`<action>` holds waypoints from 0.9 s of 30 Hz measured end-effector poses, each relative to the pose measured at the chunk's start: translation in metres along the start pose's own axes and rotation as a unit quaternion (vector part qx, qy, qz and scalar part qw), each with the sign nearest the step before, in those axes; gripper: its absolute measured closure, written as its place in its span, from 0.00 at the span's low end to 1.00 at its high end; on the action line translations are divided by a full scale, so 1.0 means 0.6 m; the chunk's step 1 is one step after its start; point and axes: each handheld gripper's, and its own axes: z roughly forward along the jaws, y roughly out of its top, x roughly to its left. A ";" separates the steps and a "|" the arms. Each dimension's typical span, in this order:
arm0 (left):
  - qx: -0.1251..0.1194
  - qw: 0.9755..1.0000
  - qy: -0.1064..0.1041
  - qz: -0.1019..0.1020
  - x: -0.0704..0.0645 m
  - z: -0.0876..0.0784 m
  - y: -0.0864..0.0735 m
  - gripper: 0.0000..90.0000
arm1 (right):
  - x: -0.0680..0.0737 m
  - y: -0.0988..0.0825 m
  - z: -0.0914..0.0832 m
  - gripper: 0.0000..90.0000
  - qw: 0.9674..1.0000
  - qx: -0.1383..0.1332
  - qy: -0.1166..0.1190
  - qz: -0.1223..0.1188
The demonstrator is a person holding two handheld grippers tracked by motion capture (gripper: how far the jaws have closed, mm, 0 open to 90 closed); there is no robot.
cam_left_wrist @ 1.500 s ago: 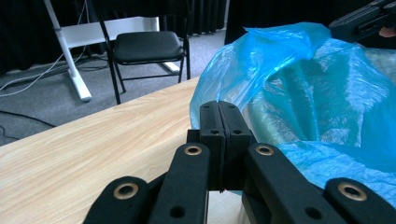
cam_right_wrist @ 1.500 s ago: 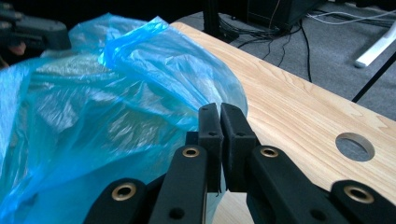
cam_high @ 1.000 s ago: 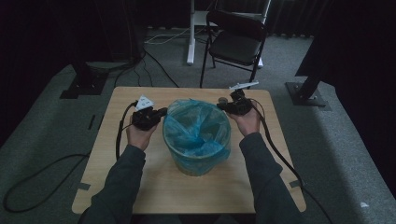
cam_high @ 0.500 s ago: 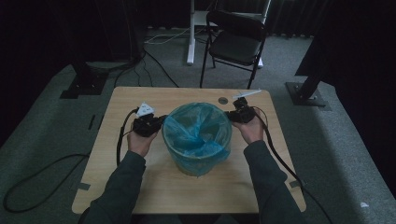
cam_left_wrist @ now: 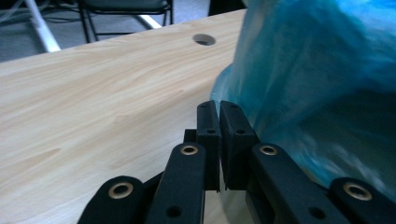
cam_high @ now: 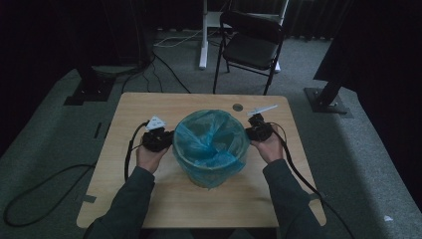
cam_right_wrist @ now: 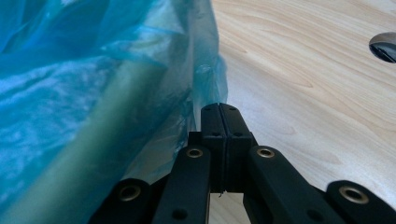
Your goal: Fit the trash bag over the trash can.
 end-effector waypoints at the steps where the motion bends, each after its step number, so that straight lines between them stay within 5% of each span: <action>1: -0.002 1.000 -0.004 0.002 -0.002 -0.001 0.000 0.95 | 0.001 -0.001 -0.001 1.00 1.000 0.002 0.001 -0.001; 15: -0.002 0.999 -0.033 0.005 -0.012 -0.013 -0.011 0.94 | 0.022 -0.018 -0.013 0.97 0.999 0.016 0.011 -0.031; 22: -0.016 1.000 -0.001 0.007 0.003 -0.040 -0.006 0.83 | 0.028 -0.020 -0.037 0.83 0.997 0.011 -0.040 -0.058; 27: -0.029 1.000 0.006 0.011 0.008 -0.062 0.002 0.78 | 0.032 -0.025 -0.064 0.75 0.997 -0.015 -0.043 -0.060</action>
